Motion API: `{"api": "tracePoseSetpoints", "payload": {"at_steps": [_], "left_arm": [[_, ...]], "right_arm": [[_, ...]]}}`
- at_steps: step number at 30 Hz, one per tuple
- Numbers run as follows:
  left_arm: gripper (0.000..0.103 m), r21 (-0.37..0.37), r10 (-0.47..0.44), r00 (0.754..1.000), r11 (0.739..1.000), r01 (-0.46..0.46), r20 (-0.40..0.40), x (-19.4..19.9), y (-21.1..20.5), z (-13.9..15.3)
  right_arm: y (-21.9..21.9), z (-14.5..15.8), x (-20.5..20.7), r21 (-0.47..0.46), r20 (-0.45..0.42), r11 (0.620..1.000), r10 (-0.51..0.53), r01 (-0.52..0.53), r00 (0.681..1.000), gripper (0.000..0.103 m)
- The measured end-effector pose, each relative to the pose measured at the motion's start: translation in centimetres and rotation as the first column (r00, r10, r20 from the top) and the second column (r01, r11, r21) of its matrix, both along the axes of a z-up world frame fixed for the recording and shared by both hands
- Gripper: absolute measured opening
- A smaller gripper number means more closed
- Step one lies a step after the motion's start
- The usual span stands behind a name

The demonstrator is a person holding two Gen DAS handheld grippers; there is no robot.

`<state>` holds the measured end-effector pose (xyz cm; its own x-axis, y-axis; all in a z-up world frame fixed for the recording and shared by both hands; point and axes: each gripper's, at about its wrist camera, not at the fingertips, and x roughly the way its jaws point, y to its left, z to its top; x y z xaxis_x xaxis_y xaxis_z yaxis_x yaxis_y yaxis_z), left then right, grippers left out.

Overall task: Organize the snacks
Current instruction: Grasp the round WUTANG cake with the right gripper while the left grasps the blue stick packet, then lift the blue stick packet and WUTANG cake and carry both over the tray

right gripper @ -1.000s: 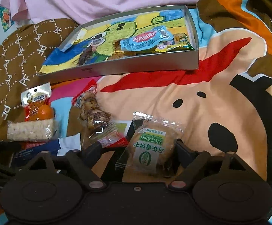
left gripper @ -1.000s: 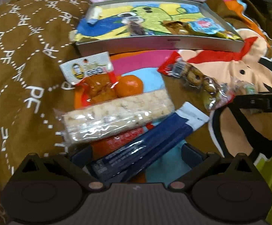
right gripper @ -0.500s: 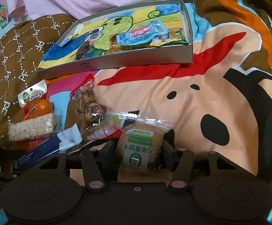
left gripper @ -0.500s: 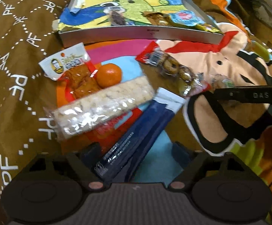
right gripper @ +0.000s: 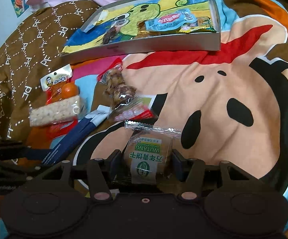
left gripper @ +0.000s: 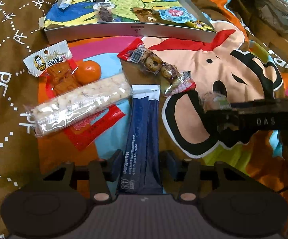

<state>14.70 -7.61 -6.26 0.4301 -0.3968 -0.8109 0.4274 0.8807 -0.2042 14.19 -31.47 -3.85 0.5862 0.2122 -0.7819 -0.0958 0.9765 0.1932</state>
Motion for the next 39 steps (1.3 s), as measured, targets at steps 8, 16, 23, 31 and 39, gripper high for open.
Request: {"api": "tracePoseSetpoints", "payload": {"at_steps": [8, 16, 23, 31, 39], "left_arm": [[0.055, -0.003, 0.064, 0.998, 0.998, -0.064, 0.005, 0.6, -0.5, -0.5], [0.04, -0.006, 0.145, 0.989, 0.989, -0.145, 0.007, 0.1, -0.9, -0.5], [0.027, 0.075, 0.155, 0.984, 0.984, -0.162, 0.088, -1.9, -2.7, 0.1], [0.021, 0.097, 0.146, 0.978, 0.982, -0.162, 0.149, -4.0, -3.3, 0.5], [0.02, 0.063, 0.157, 0.97, 0.983, -0.171, 0.183, -5.2, -2.9, 1.2]], "right_arm": [[0.4, -0.5, 0.2, 0.015, -0.007, 1.0, -0.017, 0.017, 1.0, 0.067], [1.8, -0.9, -0.7, -0.073, 0.015, 0.997, -0.008, 0.009, 1.0, 0.067], [2.2, -0.8, -1.4, -0.101, 0.055, 0.995, 0.008, -0.003, 0.998, 0.063], [4.4, -0.3, -2.6, -0.254, 0.147, 0.964, 0.114, -0.074, 0.983, 0.051], [5.1, 0.5, -3.7, -0.376, 0.248, 0.925, 0.159, -0.056, 0.956, 0.05]]}}
